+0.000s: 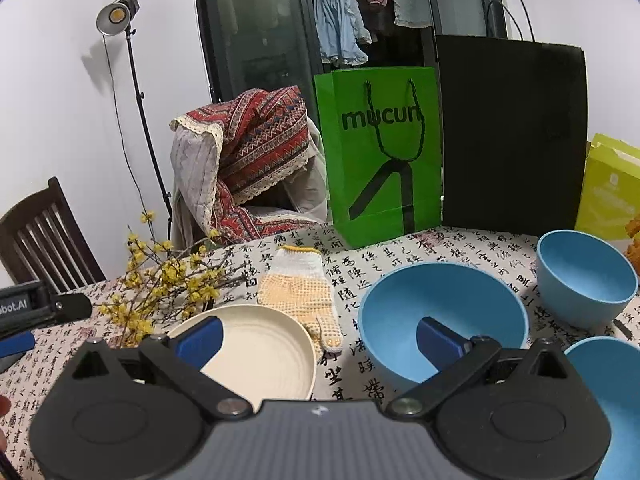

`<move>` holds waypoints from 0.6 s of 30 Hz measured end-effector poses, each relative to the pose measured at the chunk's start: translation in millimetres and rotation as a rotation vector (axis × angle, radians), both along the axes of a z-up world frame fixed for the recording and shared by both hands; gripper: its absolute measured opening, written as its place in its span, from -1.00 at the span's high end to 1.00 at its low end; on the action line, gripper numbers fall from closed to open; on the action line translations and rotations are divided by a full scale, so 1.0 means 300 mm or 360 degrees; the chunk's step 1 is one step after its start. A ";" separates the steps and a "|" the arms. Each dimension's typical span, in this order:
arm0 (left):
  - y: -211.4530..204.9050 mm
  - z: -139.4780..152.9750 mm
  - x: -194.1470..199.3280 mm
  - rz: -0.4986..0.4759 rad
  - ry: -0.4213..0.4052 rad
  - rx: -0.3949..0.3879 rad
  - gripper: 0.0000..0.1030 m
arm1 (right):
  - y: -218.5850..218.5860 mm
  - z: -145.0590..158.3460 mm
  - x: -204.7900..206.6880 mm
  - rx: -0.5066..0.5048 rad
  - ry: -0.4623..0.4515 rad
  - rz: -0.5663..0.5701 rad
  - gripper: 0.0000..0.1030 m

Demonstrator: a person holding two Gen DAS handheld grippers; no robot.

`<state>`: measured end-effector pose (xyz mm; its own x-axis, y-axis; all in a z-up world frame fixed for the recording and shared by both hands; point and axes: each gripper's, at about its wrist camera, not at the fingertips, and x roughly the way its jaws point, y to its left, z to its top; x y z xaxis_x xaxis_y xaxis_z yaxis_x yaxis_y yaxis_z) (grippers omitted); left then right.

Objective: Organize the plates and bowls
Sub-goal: 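Lower both grippers onto the rim of the cream plate beside the glove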

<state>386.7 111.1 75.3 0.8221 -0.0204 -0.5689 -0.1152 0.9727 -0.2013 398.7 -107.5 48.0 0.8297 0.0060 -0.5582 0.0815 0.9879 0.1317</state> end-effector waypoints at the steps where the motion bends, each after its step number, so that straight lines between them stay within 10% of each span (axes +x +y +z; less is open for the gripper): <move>1: -0.004 -0.002 0.000 0.0004 -0.0008 0.0010 -1.00 | 0.005 -0.007 0.007 -0.0010 0.0013 0.0007 -1.00; 18: 0.024 -0.106 0.100 -0.0010 0.0200 -0.0019 -1.00 | 0.058 -0.106 0.073 0.0077 0.0121 0.0068 -0.93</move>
<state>416.7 118.2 43.7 0.7442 -0.0330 -0.6672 -0.1339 0.9712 -0.1973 420.6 -90.0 16.2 0.7834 0.0690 -0.6177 0.0508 0.9834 0.1742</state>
